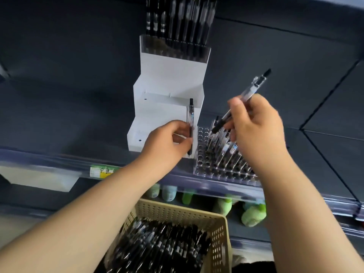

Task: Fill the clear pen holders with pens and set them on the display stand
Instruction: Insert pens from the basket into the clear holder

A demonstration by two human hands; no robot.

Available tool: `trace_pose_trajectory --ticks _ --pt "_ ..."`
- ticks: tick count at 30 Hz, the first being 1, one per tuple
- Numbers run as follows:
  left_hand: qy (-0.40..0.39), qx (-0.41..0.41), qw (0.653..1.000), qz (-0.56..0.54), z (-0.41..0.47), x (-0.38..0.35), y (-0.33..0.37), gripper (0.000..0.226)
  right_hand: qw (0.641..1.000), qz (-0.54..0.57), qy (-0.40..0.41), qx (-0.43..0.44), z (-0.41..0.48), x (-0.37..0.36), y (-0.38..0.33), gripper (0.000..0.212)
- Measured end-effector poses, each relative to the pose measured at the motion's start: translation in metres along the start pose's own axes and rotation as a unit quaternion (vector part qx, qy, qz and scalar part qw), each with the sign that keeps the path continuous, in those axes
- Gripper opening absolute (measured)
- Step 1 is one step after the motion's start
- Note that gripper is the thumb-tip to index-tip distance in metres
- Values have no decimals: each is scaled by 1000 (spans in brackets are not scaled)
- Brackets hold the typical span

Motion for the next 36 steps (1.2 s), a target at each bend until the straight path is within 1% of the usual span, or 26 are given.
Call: trace_pose_trajectory --ticks 1,3,6,8,10,13,15,17,18,20,22,23,25,27,32,36 --pt "5 -5 1000 -9 6 -3 -1 18 1000 -11 14 9 5 3 1 18" --pt "16 -13 999 -30 9 -10 -4 18 1000 -1 24 15 10 6 6 6" --pt "17 -20 999 -36 10 -19 -8 19 1000 -5 19 5 17 5 22 23" --pt "14 -30 999 -27 11 -21 -8 19 1000 -17 9 -3 20 4 27 24" --pt "13 -39 999 -26 12 -21 -7 20 1000 -27 -1 -5 22 3 28 20" --pt "11 -40 999 -20 11 -23 -10 21 998 -60 -21 2 24 -1 25 2" --pt "11 -31 999 -20 10 -24 -13 20 996 -83 -29 16 25 -5 24 19" --pt "15 -21 999 -29 10 -26 -17 20 994 -105 -26 32 27 -7 24 26" --pt "17 -18 999 -33 10 -27 -18 20 993 -112 -23 41 28 -7 24 25" --pt "19 -19 999 -37 10 -29 -17 21 991 -125 -15 49 30 -8 24 17" --pt "18 -22 999 -43 9 -31 -16 20 991 -124 -17 42 31 -8 27 5" --pt "16 -23 998 -47 8 -32 -15 20 992 -120 -18 35 32 -8 28 4" --pt "15 -25 998 -54 8 -33 -15 21 992 -117 -21 33 32 -9 29 11" --pt "19 -26 998 -58 8 -33 -15 23 992 -122 -22 35 31 -10 30 13" --pt "24 -27 998 -53 8 -31 -14 23 988 -150 -21 42 29 -11 28 14" --pt "24 -25 998 -53 7 -30 -15 22 984 -170 -22 46 30 -13 28 11"
Point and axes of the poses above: each hand's wrist, its own z-axis towards the middle knuckle, its own x-axis out of the back of the hand, y = z × x, the point moved 5 cm from there along z, towards the middle knuckle, and after that the axes turned 15 degrees about -x, right-handed, at the moved point
